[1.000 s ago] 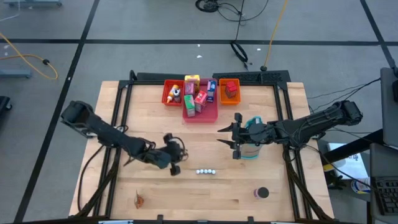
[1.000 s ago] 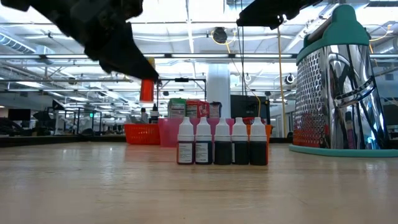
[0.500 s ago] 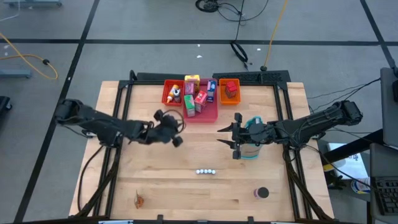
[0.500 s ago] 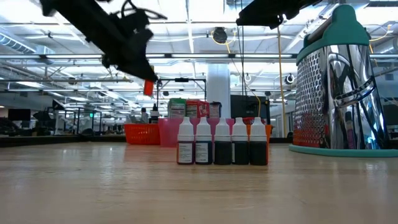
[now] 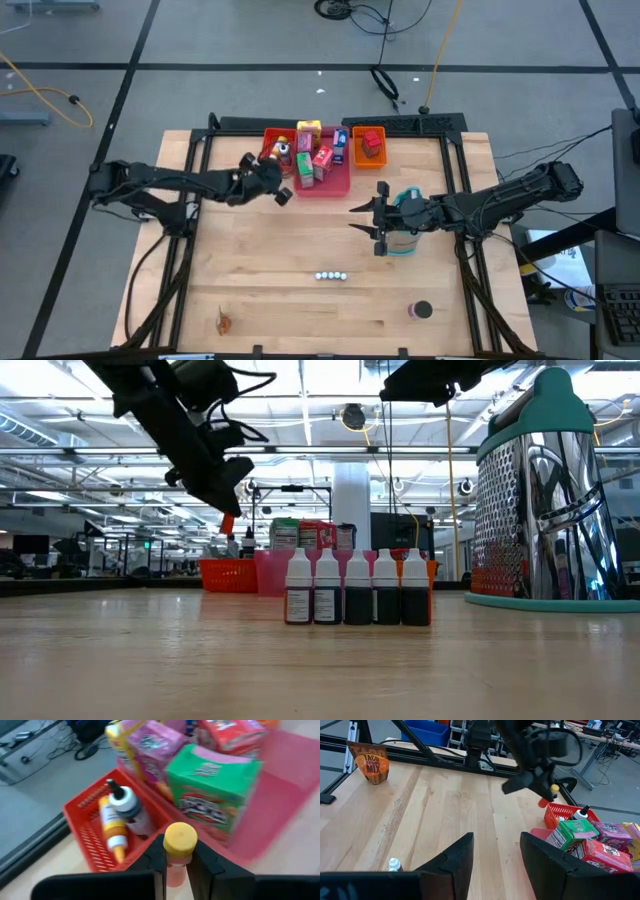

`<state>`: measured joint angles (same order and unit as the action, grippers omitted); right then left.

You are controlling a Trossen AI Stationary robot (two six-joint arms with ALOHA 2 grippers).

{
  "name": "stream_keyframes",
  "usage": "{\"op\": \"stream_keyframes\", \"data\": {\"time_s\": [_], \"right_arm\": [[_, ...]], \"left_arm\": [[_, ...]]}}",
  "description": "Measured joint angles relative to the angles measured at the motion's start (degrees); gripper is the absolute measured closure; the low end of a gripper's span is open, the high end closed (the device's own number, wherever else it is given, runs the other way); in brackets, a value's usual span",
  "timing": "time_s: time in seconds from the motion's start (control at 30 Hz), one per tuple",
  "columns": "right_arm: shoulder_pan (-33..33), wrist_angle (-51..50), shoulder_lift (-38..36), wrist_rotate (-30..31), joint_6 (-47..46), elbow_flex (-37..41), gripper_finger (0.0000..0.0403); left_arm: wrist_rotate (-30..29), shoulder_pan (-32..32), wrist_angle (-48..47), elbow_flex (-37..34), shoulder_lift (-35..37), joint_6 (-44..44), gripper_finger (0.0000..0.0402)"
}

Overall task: Pick & Place Kitchen Items
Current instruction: Put the small yellow food coloring bottle into the red bin

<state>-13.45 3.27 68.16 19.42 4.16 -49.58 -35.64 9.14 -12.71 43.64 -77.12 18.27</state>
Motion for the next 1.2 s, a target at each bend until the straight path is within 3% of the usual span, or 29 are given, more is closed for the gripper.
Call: {"op": "stream_keyframes", "data": {"time_s": [0.17, 0.5, 0.77, 1.03, 1.2], "right_arm": [[0.0, 0.4, 0.0, 0.0, 0.0, 0.0, 0.0248], [0.0, 0.4, 0.0, 0.0, 0.0, 0.0, 0.0248], [0.0, 1.5, 0.0, 0.0, 0.1, 0.0, 0.0248], [0.0, 1.7, 0.0, 0.0, 0.2, 0.0, 0.0248], [0.0, 1.7, 0.0, 0.0, 0.2, 0.0, 0.0248]], "left_arm": [[2.9, 6.0, 0.0, 0.0, 0.0, -1.1, 0.0372], [7.3, 14.7, 1.5, 0.0, 0.0, -0.1, 0.0355], [7.7, 19.1, 8.4, 0.0, -0.4, 0.0, 0.0361], [13.2, 21.8, 9.0, 0.0, -2.9, 0.7, 0.0352], [13.2, 21.9, 10.3, 0.0, -4.5, 0.7, 0.0351]]}}
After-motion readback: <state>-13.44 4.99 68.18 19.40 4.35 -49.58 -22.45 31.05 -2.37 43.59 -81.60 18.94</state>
